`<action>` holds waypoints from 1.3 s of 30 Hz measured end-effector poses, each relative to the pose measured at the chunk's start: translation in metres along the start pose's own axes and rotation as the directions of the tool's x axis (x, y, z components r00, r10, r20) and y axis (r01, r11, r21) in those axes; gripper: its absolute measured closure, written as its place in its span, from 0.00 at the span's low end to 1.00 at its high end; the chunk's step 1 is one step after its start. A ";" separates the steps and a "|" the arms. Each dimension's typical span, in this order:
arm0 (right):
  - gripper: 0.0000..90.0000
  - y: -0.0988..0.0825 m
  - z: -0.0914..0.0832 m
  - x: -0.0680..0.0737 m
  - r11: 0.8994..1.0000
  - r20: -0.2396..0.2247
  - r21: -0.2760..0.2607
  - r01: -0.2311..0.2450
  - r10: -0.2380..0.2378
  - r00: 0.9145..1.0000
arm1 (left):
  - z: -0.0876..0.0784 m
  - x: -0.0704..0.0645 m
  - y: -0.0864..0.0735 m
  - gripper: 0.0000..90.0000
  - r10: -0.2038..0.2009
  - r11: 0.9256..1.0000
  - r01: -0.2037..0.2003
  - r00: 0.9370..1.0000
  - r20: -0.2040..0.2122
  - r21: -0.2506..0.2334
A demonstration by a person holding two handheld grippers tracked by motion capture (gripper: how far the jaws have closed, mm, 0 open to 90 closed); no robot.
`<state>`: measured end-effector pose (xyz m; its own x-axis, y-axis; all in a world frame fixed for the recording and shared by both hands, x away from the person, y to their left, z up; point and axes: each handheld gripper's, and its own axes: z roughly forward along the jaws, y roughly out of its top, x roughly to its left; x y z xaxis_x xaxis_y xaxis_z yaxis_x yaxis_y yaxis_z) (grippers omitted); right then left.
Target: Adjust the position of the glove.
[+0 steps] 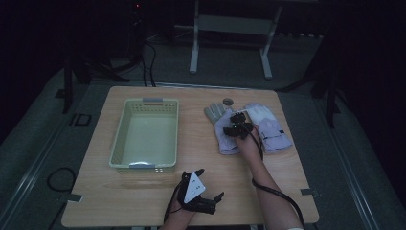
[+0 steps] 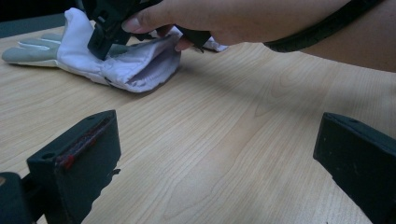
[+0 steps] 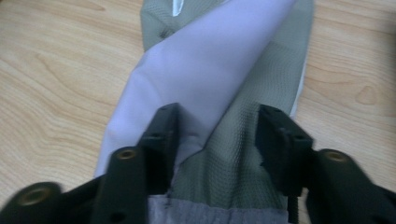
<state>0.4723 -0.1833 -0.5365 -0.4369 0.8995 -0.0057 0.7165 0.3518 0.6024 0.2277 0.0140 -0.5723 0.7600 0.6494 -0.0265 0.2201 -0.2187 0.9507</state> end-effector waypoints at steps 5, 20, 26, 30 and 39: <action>0.93 0.001 -0.003 0.003 1.000 0.007 0.014 -0.021 0.021 1.000 | 0.000 0.000 0.000 0.01 -0.001 1.000 0.001 1.000 -0.001 0.000; 0.97 -0.009 -0.071 0.014 0.986 -0.101 -0.075 -0.152 0.144 0.984 | 0.000 0.000 0.000 0.01 0.000 1.000 0.000 1.000 -0.006 0.000; 0.97 -0.023 -0.102 0.027 0.980 -0.122 -0.133 -0.145 0.129 0.984 | 0.000 -0.001 0.000 0.01 -0.003 1.000 0.003 1.000 -0.011 0.000; 0.97 -0.039 -0.110 0.030 0.976 -0.114 -0.146 -0.161 0.145 0.983 | 0.000 -0.001 0.000 0.01 0.006 1.000 -0.006 1.000 -0.011 0.004; 0.97 -0.070 -0.099 0.027 0.982 -0.149 -0.086 -0.168 0.154 0.977 | 0.000 -0.001 0.000 0.01 0.000 1.000 0.000 1.000 -0.011 0.001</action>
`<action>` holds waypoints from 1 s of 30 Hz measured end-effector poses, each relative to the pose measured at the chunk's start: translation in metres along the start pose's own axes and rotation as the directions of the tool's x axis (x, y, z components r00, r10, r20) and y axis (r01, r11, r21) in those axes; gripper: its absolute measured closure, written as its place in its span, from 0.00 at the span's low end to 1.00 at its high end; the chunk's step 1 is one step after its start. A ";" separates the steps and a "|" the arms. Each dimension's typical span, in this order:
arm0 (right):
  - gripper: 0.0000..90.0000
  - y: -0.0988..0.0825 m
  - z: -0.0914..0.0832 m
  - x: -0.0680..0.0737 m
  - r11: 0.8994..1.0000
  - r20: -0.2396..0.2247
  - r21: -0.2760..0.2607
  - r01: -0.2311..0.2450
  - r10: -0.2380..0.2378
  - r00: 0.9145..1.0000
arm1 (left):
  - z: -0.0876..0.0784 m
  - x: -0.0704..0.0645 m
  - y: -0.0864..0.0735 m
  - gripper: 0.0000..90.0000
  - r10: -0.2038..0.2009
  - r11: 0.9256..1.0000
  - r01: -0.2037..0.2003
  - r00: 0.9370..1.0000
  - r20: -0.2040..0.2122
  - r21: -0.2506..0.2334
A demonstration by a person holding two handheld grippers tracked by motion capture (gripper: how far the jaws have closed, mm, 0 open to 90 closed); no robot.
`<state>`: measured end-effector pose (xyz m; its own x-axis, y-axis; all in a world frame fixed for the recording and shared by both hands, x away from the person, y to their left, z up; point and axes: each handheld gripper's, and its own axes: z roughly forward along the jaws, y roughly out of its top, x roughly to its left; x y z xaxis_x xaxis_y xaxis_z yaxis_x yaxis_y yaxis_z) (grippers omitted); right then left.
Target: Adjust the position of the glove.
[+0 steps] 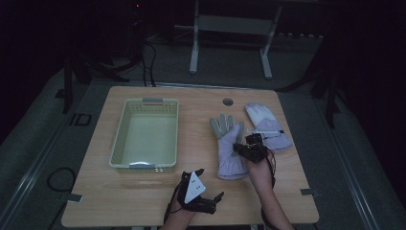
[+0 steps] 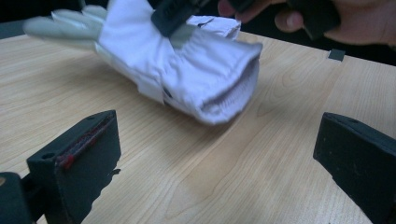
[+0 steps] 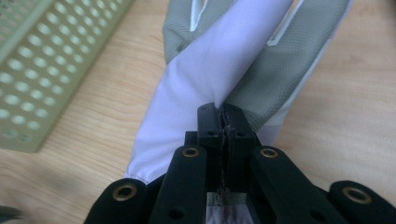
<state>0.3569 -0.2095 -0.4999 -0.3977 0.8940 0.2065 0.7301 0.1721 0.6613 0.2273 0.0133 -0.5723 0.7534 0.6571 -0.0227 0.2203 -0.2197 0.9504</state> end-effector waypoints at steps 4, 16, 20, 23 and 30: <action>0.97 -0.005 0.009 0.000 1.000 0.015 0.017 0.009 -0.010 1.000 | 0.000 0.000 0.000 0.01 0.000 1.000 0.000 1.000 -0.001 0.000; 0.86 -0.014 0.032 -0.004 0.999 0.058 0.037 0.005 -0.007 0.998 | 0.000 0.000 0.000 0.01 0.003 1.000 -0.003 1.000 -0.001 0.001; 0.77 -0.014 0.028 -0.005 0.999 0.051 0.032 0.018 -0.020 0.998 | 0.000 0.000 0.000 0.01 0.002 1.000 -0.002 1.000 0.000 0.001; 0.69 -0.013 0.025 -0.005 0.999 0.042 0.033 0.039 -0.041 0.998 | 0.000 0.000 0.000 0.01 0.000 1.000 0.000 1.000 0.000 0.001; 0.59 -0.011 0.016 -0.012 0.989 0.026 0.046 0.138 -0.140 0.990 | 0.000 0.000 0.000 0.01 0.000 1.000 0.000 1.000 -0.001 0.001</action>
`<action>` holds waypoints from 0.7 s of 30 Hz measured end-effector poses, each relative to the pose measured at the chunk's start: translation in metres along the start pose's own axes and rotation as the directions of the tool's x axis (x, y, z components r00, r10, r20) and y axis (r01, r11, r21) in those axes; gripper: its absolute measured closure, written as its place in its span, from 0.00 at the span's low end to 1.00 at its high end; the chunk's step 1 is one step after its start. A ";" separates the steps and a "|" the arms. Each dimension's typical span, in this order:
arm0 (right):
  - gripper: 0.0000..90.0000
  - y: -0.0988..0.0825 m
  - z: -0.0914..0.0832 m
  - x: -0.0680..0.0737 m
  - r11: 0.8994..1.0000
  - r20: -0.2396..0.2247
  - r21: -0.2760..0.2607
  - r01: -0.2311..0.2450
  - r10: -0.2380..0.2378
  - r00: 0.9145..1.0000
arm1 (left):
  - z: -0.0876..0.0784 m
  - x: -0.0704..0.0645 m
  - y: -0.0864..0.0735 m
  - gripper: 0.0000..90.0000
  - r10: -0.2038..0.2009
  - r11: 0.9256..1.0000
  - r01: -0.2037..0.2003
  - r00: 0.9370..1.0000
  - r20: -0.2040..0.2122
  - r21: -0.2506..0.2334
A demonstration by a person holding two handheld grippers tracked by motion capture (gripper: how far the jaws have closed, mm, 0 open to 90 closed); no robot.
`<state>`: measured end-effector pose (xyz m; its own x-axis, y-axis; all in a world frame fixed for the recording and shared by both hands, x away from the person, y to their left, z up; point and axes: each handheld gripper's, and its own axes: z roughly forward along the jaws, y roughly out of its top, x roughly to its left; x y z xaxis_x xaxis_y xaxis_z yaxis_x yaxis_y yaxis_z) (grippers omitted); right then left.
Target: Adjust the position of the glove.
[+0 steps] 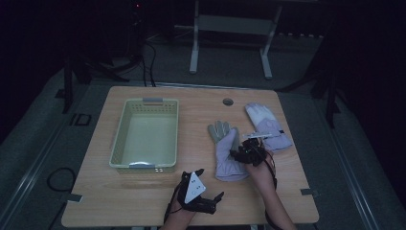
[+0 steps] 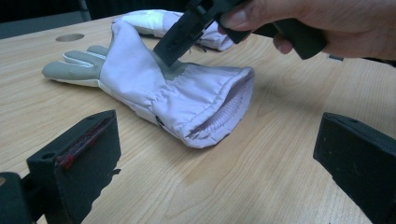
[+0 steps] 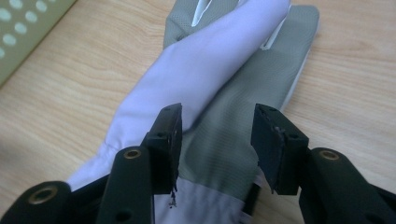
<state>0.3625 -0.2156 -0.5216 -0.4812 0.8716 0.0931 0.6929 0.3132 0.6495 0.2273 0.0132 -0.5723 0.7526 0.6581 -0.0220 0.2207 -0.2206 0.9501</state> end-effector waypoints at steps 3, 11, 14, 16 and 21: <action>0.62 0.001 -0.005 -0.005 1.000 -0.010 0.012 -0.004 0.004 1.000 | 0.000 0.000 0.000 0.01 -0.002 1.000 0.002 1.000 0.000 0.000; 0.59 0.003 -0.031 -0.030 0.997 0.005 -0.057 -0.043 0.043 0.999 | 0.000 0.000 0.000 0.01 -0.003 1.000 0.003 1.000 0.002 0.000; 0.58 0.002 -0.038 -0.042 0.995 0.020 -0.091 -0.041 0.043 0.999 | 0.000 0.001 0.000 0.01 -0.004 1.000 0.004 1.000 0.002 0.001; 0.58 0.002 -0.042 -0.051 0.993 0.027 -0.103 -0.051 0.054 0.998 | 0.000 0.001 0.000 0.01 -0.005 1.000 0.005 1.000 0.003 0.002; 0.57 0.003 -0.050 -0.070 0.992 0.068 -0.117 -0.054 0.062 0.996 | 0.000 0.001 0.000 0.01 -0.007 1.000 0.007 1.000 0.003 0.003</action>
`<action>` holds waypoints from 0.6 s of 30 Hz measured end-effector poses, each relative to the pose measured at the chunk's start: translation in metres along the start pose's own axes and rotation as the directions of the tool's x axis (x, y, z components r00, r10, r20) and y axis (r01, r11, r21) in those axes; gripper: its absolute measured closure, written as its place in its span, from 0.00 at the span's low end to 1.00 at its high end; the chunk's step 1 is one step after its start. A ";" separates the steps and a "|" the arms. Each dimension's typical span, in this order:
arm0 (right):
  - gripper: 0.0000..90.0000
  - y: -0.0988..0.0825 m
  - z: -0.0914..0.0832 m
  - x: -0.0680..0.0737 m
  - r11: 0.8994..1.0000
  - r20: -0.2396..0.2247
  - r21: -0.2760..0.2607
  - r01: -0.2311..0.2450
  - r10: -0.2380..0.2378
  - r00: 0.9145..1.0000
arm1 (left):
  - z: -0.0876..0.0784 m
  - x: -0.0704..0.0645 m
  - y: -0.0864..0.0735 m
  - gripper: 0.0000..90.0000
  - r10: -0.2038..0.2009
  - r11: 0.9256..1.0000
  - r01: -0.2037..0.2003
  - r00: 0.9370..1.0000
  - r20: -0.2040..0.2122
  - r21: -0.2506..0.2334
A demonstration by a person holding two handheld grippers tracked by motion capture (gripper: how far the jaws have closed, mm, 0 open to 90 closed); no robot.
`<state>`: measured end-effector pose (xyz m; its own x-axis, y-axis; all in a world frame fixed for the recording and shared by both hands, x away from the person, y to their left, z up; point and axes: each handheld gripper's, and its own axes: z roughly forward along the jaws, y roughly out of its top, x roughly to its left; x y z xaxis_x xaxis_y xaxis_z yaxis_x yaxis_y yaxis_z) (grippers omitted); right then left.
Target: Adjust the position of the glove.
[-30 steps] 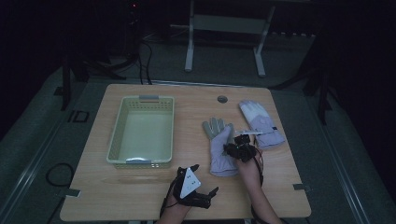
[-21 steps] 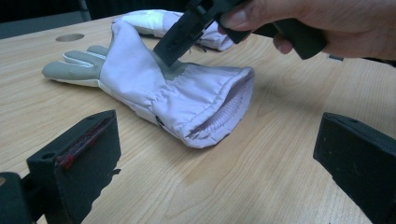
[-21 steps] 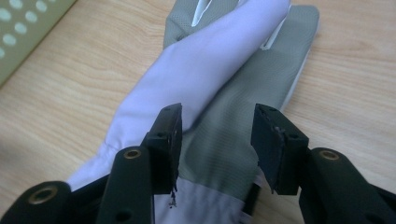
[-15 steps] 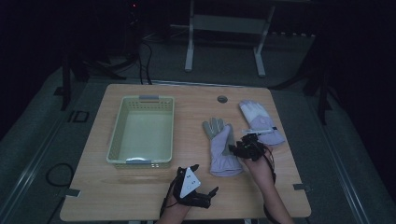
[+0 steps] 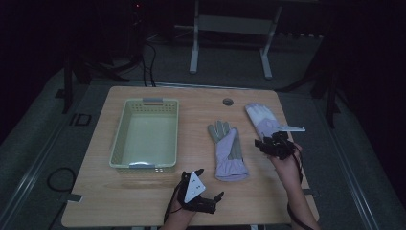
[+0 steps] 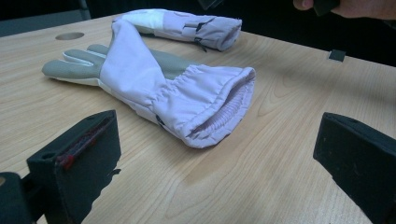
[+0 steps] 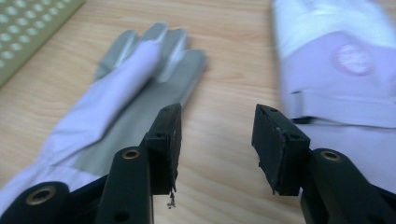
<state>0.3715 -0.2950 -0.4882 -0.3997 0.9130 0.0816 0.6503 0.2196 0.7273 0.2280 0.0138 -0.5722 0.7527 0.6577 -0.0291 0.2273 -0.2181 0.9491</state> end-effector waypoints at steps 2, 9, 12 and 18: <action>0.55 0.001 -0.002 -0.008 1.000 0.012 -0.001 0.007 -0.007 1.000 | 0.000 0.000 0.000 0.01 -0.002 1.000 0.002 1.000 0.000 0.000; 0.54 0.003 -0.003 -0.036 1.000 0.060 -0.002 -0.008 0.008 0.998 | 0.000 0.000 0.000 0.01 -0.006 1.000 0.006 1.000 0.003 0.000; 0.54 0.004 -0.001 -0.048 1.000 0.073 -0.006 -0.022 0.022 0.997 | 0.000 0.000 0.000 0.01 -0.007 1.000 0.007 1.000 0.004 -0.001; 0.53 0.010 0.003 -0.063 0.999 0.078 -0.033 -0.034 0.036 0.996 | 0.000 0.001 0.000 0.01 -0.008 1.000 0.008 1.000 0.003 -0.001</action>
<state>0.4051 -0.3494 -0.4875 -0.3240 0.9445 0.0541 0.6418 0.1775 0.7461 0.2287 0.0140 -0.5723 0.7528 0.6572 -0.0382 0.2329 -0.2117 0.9492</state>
